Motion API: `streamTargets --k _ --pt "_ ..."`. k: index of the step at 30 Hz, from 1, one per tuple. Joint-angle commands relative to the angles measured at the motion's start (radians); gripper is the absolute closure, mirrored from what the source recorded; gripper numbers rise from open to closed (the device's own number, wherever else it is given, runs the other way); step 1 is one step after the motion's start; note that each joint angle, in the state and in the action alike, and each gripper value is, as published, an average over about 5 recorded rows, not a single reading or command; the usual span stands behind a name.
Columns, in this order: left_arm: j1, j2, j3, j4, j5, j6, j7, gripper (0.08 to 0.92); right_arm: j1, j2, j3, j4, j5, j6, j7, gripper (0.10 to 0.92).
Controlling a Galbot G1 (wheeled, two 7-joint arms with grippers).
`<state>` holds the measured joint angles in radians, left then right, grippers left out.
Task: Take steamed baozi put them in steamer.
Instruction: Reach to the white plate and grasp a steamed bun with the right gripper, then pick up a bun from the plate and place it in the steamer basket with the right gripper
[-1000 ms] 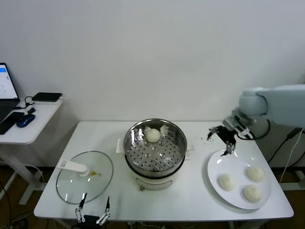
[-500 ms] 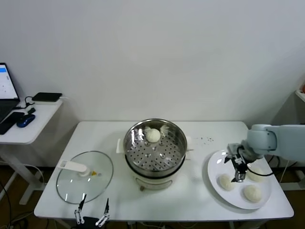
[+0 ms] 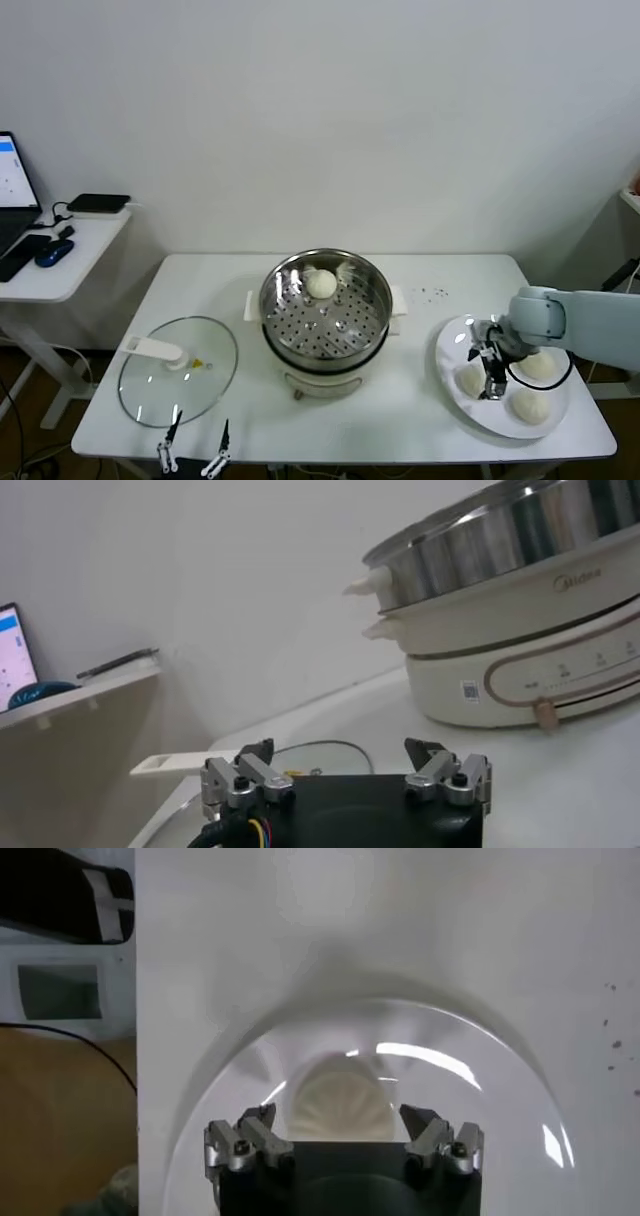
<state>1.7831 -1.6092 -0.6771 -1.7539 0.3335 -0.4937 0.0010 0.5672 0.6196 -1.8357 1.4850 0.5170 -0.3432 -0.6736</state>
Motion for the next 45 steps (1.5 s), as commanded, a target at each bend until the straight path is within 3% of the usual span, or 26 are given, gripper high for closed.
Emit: streamTargets --k 1,6,16,24,30,37,45 --pt "-0.002 -0.029 0.001 0.002 0.002 0.0 0.0 0.177 -0.083 -0.009 0.068 -0.063 -0.047 0.008 -0.017 0.203" --pt "-0.004 -0.029 0.002 0.005 0.005 -0.001 0.0 0.177 -0.078 -0.005 0.071 -0.069 -0.052 0.011 -0.024 0.215" --pt "0.001 -0.023 0.002 0.0 0.007 0.0 0.0 0.177 0.03 -0.008 0.025 -0.018 -0.029 0.016 -0.046 0.396" --pt "0.004 -0.021 0.009 -0.008 0.018 0.002 0.001 0.177 0.462 0.095 -0.188 0.118 0.173 0.023 -0.095 0.413" --pt "0.008 -0.016 0.013 -0.018 0.022 0.007 0.005 0.177 0.66 0.202 -0.162 0.179 0.352 0.008 -0.142 0.414" --pt "0.013 -0.016 0.019 -0.024 0.027 0.007 0.006 0.177 0.643 0.329 0.003 0.17 0.526 -0.072 -0.127 0.414" --pt "0.017 -0.014 0.017 -0.035 0.036 0.006 0.007 0.177 0.446 0.524 0.171 0.042 0.563 -0.143 -0.073 0.414"
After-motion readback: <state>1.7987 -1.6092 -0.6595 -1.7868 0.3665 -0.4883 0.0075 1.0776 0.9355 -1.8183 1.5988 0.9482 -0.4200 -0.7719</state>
